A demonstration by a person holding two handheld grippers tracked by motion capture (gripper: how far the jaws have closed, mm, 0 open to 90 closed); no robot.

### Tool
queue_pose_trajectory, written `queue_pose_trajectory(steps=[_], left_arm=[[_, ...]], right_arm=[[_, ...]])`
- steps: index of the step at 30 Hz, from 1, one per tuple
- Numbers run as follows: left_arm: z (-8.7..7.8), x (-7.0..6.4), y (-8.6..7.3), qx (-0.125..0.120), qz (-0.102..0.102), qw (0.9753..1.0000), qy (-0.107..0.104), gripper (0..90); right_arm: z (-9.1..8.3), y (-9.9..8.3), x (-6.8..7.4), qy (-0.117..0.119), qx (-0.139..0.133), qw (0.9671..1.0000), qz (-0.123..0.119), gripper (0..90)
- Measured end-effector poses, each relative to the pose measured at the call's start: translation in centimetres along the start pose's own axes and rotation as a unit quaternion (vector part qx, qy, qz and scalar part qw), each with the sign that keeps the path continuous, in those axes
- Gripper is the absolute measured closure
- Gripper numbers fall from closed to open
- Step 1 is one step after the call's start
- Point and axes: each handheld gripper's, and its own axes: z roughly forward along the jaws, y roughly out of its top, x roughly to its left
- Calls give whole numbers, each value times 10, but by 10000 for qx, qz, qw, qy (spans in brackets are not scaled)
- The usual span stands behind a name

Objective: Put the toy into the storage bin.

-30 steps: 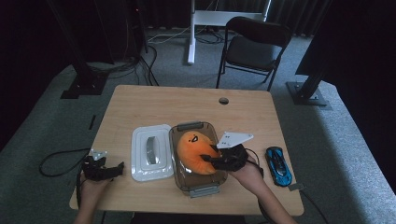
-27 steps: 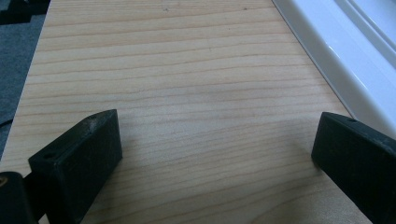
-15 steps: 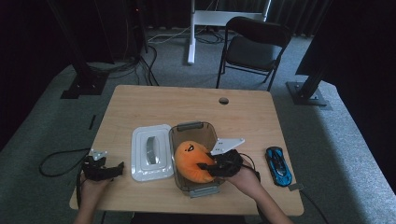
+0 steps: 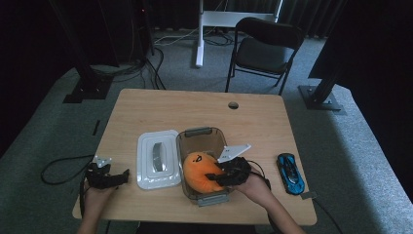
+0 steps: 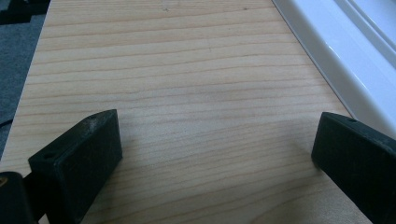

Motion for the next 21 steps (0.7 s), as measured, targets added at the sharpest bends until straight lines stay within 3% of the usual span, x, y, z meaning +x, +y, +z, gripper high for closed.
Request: queue_pose_trajectory(steps=[8, 21], left_arm=[[0, 0, 0, -1, 0, 10000, -1, 21], [-2, 1, -1, -29, -32, 10000, -78, 20]], right_arm=[[1, 1, -2, 57, 54, 10000, 36, 515], [6, 4, -3, 49, 148, 9997, 190, 326]])
